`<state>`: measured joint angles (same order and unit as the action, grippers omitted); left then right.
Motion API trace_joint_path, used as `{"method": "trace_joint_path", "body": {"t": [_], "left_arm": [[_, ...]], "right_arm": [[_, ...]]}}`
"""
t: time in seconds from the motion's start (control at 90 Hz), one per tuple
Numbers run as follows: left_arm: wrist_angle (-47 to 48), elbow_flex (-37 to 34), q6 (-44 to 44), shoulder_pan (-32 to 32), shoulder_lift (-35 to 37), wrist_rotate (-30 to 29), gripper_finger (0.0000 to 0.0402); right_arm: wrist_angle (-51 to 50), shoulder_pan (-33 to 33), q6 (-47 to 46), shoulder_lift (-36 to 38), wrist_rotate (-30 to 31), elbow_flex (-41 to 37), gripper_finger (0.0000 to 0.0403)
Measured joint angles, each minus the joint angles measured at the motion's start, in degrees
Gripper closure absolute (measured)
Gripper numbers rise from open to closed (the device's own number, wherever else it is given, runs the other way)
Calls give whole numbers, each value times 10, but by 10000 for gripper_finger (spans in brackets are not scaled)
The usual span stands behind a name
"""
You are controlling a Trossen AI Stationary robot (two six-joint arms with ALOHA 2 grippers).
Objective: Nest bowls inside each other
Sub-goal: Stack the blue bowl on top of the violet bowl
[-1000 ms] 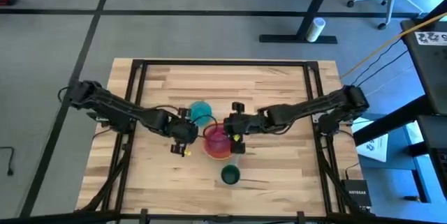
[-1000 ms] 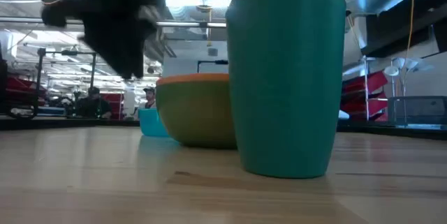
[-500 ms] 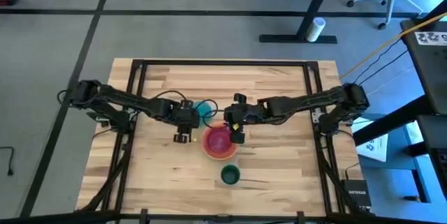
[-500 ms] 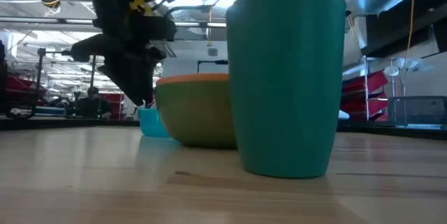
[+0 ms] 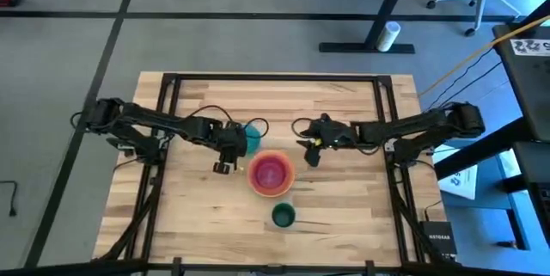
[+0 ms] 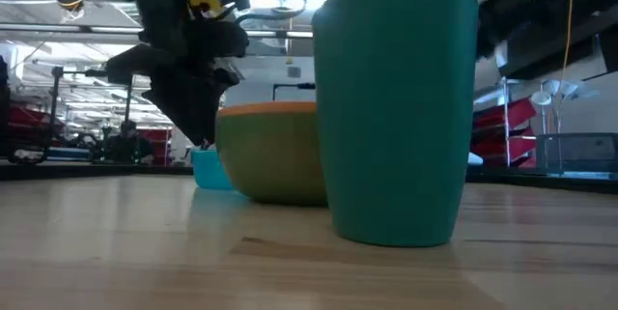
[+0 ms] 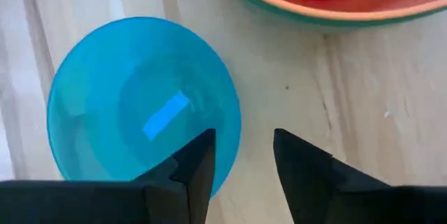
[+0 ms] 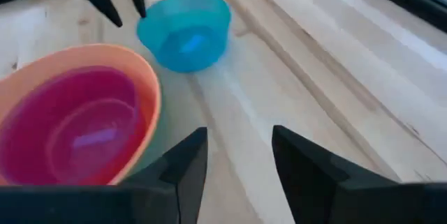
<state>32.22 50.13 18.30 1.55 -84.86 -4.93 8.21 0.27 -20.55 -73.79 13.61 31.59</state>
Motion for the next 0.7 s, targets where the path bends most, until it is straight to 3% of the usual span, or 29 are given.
{"method": "trace_joint_path", "body": {"t": [0.2, 0.411, 0.489, 0.7], "left_arm": [[-12, 0, 17, 15, -42, 26, 291], [-15, 0, -7, 36, -88, 10, 369], [-7, 0, -27, 43, -87, 7, 394], [33, 3, -55, 40, -46, -12, 401]], "right_arm": [[60, 1, -20, 19, 2, -49, 256], [67, 1, -21, 20, 4, -51, 256], [62, 1, -21, 20, 15, -51, 256], [12, 1, -32, 19, 39, -51, 256]]}}
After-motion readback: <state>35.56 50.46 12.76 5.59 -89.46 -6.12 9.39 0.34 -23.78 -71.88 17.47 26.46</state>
